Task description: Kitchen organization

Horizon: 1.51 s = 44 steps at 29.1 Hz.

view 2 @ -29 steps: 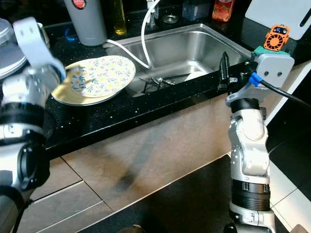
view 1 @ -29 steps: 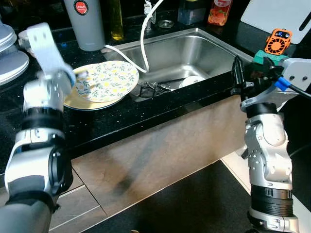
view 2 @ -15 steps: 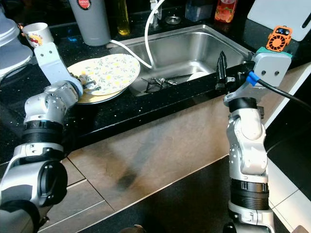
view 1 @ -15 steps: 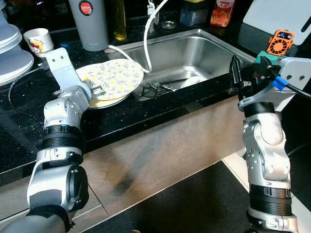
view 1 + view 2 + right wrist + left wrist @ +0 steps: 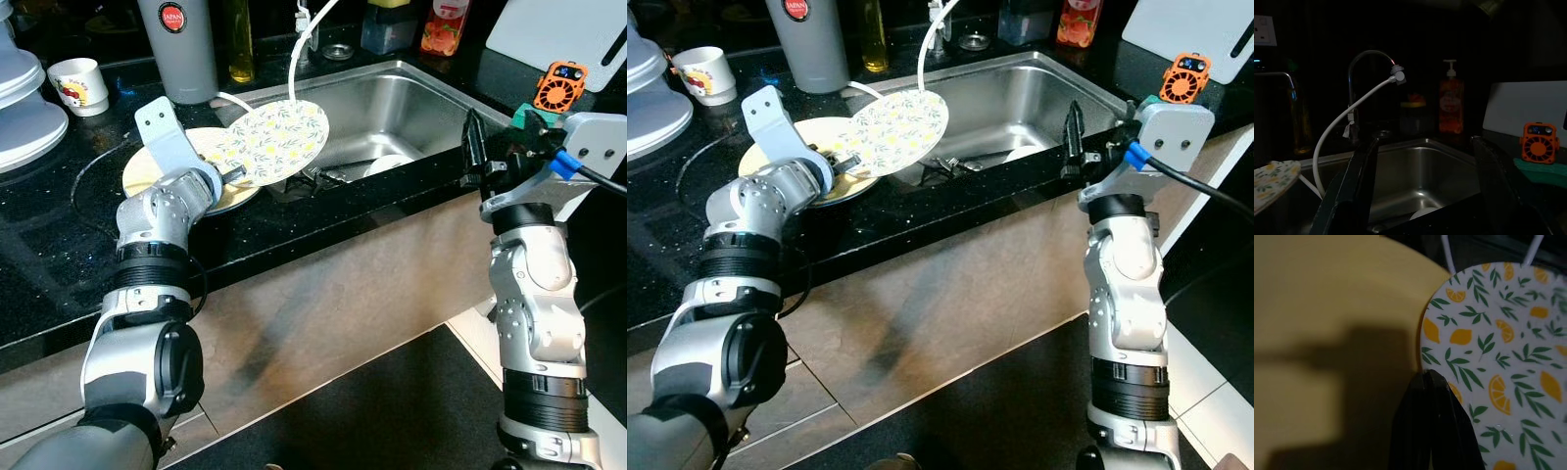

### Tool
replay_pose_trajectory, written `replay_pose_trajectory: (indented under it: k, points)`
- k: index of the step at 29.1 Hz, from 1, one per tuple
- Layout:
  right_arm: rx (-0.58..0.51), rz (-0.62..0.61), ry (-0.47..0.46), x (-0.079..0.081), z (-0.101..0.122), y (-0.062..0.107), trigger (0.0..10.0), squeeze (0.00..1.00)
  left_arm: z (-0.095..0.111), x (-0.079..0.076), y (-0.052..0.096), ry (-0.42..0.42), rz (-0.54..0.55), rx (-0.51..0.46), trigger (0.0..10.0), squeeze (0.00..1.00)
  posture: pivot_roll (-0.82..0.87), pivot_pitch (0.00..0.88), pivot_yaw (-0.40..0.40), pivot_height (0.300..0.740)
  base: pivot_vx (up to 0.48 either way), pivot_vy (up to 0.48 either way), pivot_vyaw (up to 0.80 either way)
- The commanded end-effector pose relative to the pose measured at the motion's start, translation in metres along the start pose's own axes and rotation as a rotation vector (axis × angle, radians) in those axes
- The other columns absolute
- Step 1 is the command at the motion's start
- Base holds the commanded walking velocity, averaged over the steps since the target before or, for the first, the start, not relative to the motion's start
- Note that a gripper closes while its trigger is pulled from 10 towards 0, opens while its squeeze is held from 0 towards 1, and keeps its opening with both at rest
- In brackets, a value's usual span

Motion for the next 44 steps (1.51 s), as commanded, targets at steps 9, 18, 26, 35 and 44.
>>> replay_pose_trajectory:
  k: [9,18,26,35,44]
  points:
    - [0.009,-0.012,0.002,-0.004,-0.001,0.002,10.0,0.0,-0.002,0.014,-0.003,-0.076,0.075,-0.012,7.0,0.0,0.09,0.104,0.035,0.74,0.0,0.0,0.0]
    - [0.012,-0.008,0.001,-0.004,-0.001,0.002,10.0,0.0,0.003,0.012,-0.002,-0.058,0.051,-0.044,0.0,0.0,0.09,0.101,0.025,0.74,0.0,0.0,0.0]
    - [0.011,-0.006,0.005,-0.004,0.0,0.002,10.0,0.0,0.026,-0.022,0.007,0.036,-0.137,-0.162,10.0,0.0,0.08,0.092,0.017,0.74,0.0,0.0,0.0]
    - [0.012,0.005,-0.001,-0.002,-0.001,0.0,10.0,0.0,0.052,-0.031,0.021,-0.083,-0.209,-0.309,10.0,0.0,0.08,0.082,0.016,0.74,0.0,0.0,0.0]
    - [0.045,0.189,-0.028,0.041,-0.009,0.007,10.0,0.0,0.086,0.048,0.037,-0.144,0.084,-0.385,10.0,0.0,0.1,0.075,0.023,0.74,0.0,0.0,0.0]
Point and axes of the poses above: a point about 5 cm out from each wrist's last joint towards the gripper, its own y axis pointing back from the gripper into the wrist, its own z axis along the axis of the wrist's last joint, x = y × z, the point moved 5 cm from there along -y, pointing out of the wrist towards the gripper
